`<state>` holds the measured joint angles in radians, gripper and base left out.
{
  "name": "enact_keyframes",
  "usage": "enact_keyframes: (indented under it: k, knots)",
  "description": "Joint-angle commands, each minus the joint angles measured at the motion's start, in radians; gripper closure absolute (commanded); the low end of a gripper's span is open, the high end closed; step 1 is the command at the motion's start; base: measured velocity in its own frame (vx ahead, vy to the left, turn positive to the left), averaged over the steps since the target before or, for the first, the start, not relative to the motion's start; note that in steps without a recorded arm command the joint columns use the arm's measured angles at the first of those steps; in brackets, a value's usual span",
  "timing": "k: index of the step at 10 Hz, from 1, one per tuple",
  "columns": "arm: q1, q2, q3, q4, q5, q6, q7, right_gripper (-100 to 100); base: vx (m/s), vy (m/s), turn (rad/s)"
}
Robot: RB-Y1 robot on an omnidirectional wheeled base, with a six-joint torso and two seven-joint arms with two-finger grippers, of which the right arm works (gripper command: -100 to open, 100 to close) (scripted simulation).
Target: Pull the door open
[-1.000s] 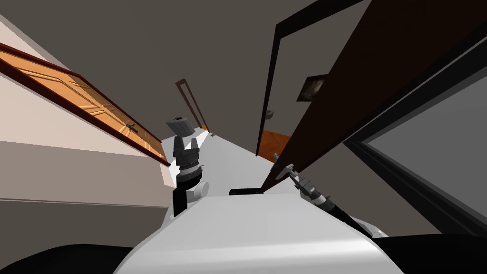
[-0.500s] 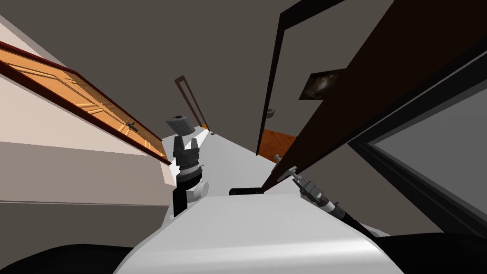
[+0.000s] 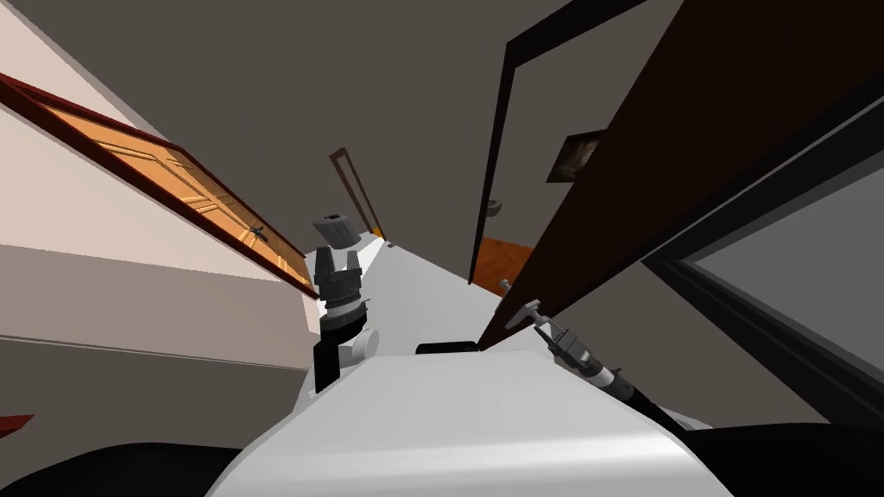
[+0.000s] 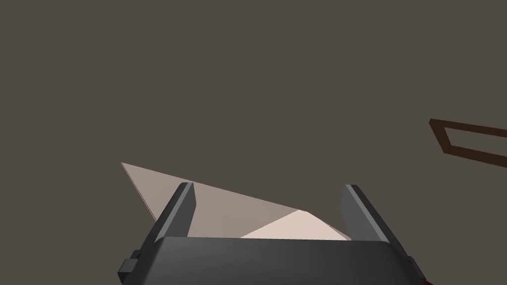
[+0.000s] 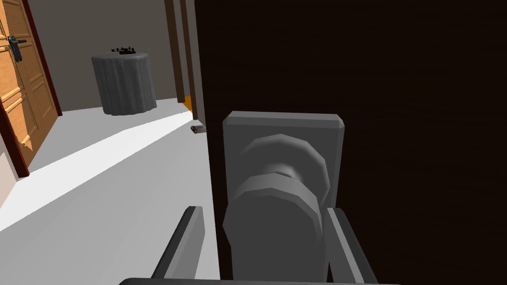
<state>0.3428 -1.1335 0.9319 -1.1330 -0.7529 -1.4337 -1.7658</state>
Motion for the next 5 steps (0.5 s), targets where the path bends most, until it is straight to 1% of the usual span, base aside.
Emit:
enact_keyframes:
  k: [1,2,5]
  knots:
    - [-0.011,0.017,0.006,0.012,0.008,-0.010,-0.017,100,0.035,0.148,0.080]
    - [-0.021,0.026,0.005,0.029,0.010,-0.016,-0.029,100,0.068,0.125,0.101]
    - [-0.049,0.055,0.005,0.085,0.014,-0.037,-0.068,100,0.065,0.116,0.149]
